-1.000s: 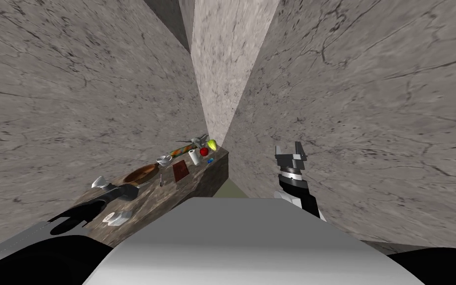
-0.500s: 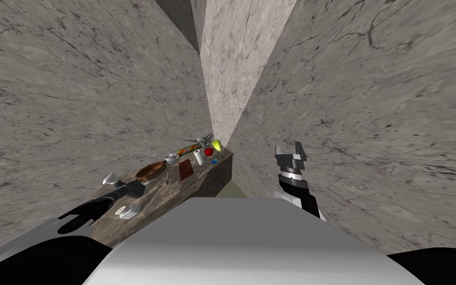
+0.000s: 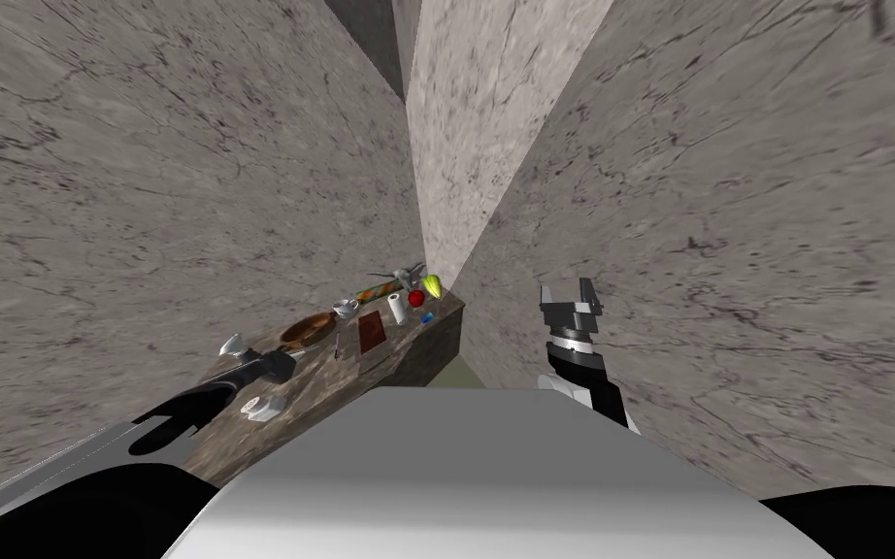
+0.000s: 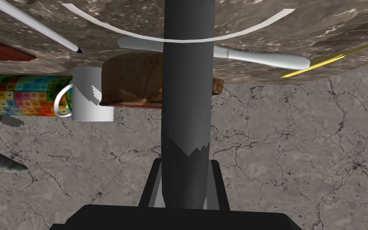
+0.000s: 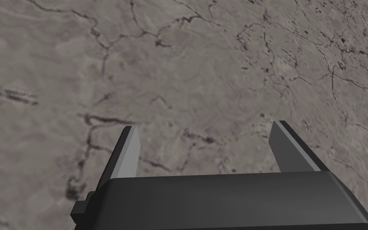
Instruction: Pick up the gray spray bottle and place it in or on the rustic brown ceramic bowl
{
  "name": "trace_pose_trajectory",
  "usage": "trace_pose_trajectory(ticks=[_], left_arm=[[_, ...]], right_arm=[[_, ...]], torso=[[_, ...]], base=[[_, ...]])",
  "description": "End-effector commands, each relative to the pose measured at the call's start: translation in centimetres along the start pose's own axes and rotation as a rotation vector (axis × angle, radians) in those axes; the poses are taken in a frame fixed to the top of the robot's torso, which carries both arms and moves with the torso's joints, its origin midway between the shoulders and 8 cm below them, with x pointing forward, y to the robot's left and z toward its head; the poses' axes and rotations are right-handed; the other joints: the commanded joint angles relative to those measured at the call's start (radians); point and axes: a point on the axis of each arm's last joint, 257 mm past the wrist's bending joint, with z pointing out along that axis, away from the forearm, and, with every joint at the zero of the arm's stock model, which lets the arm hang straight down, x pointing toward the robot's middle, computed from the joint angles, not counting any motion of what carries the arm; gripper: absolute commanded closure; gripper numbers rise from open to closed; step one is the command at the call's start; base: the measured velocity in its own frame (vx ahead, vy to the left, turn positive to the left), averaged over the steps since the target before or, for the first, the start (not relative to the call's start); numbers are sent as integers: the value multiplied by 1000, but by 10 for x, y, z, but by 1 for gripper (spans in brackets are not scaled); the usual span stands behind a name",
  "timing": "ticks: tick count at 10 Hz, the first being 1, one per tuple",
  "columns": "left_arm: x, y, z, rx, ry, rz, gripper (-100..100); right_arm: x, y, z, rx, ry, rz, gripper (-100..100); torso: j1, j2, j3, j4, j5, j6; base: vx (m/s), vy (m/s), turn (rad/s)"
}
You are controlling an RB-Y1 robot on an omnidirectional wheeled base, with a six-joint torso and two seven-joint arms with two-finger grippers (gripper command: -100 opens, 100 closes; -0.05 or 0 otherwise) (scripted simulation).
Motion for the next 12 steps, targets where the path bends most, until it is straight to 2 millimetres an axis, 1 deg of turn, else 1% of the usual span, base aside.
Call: trace_pose_trajectory(ticks=[1,2,3,4,5,6,12], left_arm=[[-1,-14,-5,20,-3,8,100],[-2,-8,-3,13,-2,4,100],[-2,-9,-3,14,-2,5,0],[-25,-4,-3,5,-26,6,100],[-33,-3,-3,3,-35,7,100],[-52,0,-3,-2,-54,10,100],[-117,-1,-4,-7,-119,18,100]], right_arm=[[0,0,0,0,0,0,0],[0,0,0,0,0,0,0],[0,0,0,0,0,0,0],[0,0,0,0,0,0,0],[0,0,0,0,0,0,0],[0,0,0,0,0,0,0],[0,0,0,0,0,0,0]], torso=[[0,0,0,0,0,0],[0,1,0,0,0,-1],[0,1,1,0,0,0],[0,2,1,0,0,0],[1,4,3,1,-2,2],[1,7,4,2,-1,2],[0,6,4,2,-2,3]], base=[[30,17,120],[16,6,30],[0,0,0],[-54,29,-149],[-88,48,-177],[-89,43,-174],[-66,49,-114]])
